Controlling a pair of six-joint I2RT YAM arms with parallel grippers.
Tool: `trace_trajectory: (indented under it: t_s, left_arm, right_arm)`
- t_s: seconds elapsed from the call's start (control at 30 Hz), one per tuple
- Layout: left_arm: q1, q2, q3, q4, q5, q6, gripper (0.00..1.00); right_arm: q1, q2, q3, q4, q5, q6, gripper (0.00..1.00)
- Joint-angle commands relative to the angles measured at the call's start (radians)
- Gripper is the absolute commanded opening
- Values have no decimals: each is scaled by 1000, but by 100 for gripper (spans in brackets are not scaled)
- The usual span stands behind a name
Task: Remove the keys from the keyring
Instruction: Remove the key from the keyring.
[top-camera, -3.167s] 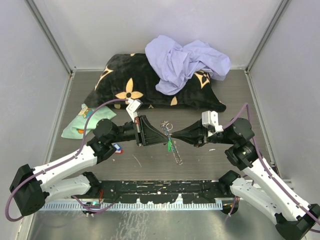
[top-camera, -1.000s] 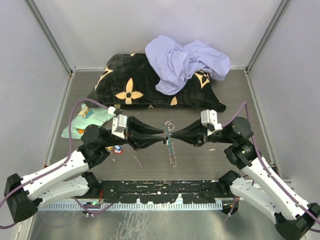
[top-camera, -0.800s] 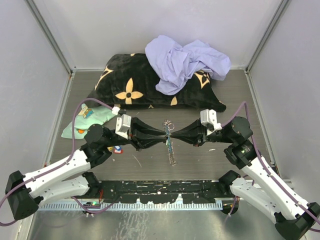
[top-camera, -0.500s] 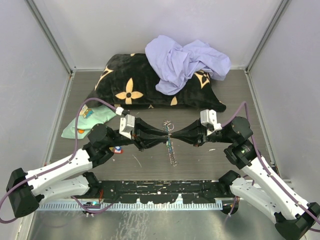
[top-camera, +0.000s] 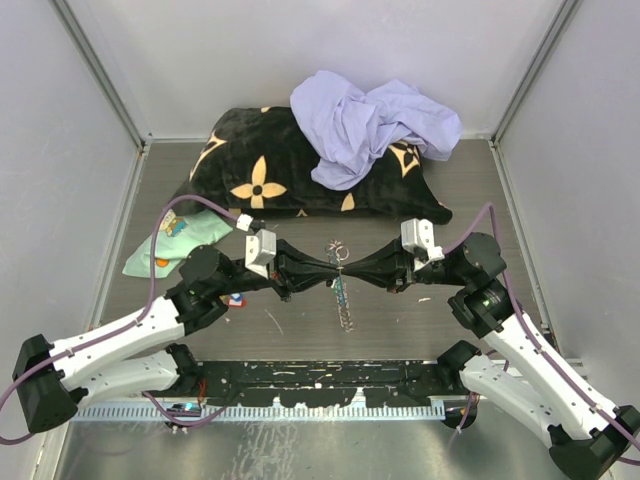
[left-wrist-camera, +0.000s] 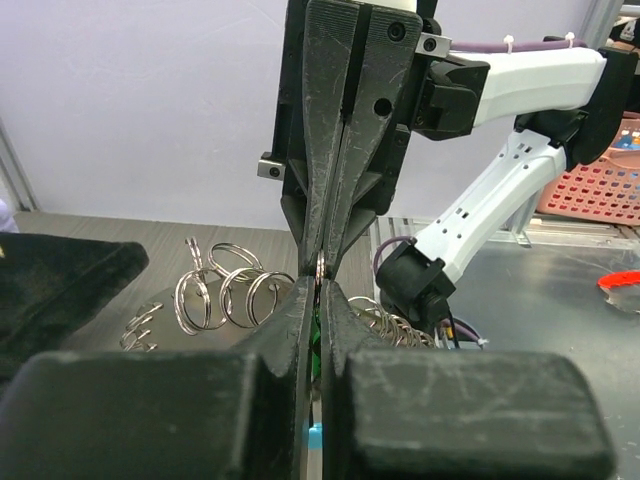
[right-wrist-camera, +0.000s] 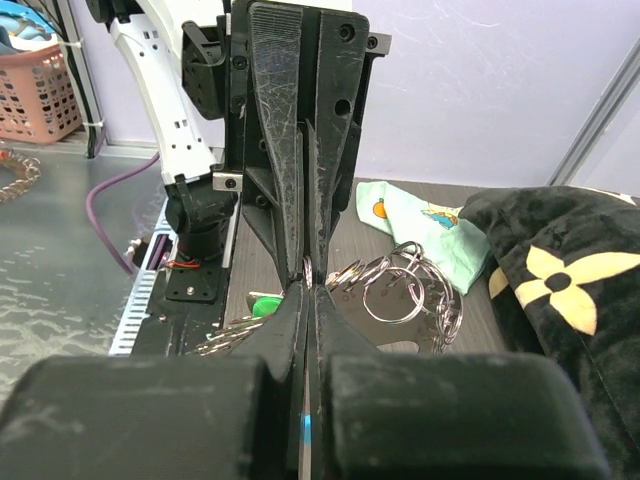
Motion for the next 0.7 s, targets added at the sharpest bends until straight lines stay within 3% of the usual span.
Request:
trace_trajectory:
  t_s: [0.0,0.1,0.23,0.4,0.67]
  left_arm:
    - [-7,-2,61,-31,-24,42,0]
    - [-6,-16,74,-64,-16,50,0]
    - [-7,-25,140,-241,-13,80,0]
    - [-6,-3,254,-486,20,115,0]
    - [-6,87,467,-841,67,197,0]
  right_arm:
    - [-5,-3,57,58,-10,-9,1]
    - [-6,-1,60,32,-26,-33,2]
    - [-5,7,92,-74,-57,-109,15]
    - [-4,42,202,-335,-91,-330,28]
    - [-2,132,366,-704,-77,-590,35]
